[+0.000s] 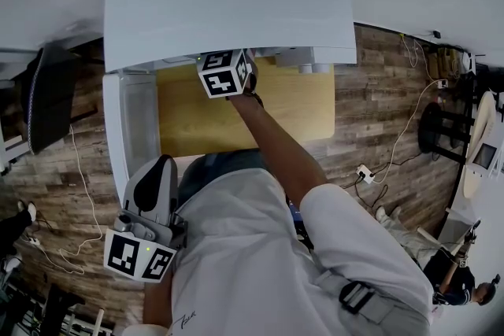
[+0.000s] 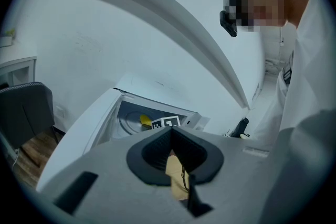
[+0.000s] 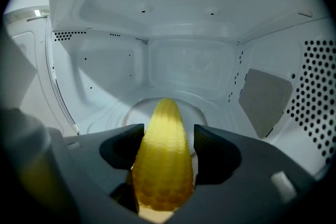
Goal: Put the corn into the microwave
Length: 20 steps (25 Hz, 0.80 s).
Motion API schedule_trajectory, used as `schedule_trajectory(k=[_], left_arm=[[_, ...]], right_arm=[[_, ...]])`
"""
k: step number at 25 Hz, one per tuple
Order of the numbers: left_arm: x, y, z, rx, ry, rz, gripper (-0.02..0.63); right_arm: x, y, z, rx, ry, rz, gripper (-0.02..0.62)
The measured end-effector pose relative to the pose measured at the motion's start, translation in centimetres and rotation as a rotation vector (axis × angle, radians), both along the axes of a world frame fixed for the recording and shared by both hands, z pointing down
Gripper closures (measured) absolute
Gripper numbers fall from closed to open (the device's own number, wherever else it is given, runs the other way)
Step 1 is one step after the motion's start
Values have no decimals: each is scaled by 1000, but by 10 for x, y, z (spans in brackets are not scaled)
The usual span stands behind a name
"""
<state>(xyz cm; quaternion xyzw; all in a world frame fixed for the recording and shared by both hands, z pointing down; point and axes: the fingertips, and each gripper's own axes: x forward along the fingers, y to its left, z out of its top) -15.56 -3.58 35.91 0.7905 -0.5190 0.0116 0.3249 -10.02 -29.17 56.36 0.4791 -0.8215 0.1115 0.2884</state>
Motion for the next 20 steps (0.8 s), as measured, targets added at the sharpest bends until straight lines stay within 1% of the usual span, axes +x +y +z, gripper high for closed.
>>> schedule_trajectory(k=[11, 20], left_arm=[[0, 5, -5, 14, 0, 1, 617], [10, 12, -9, 30, 4, 22, 617]], right_arm=[[1, 6, -8, 6, -26, 4, 298], [8, 13, -16, 3, -57, 17, 298]])
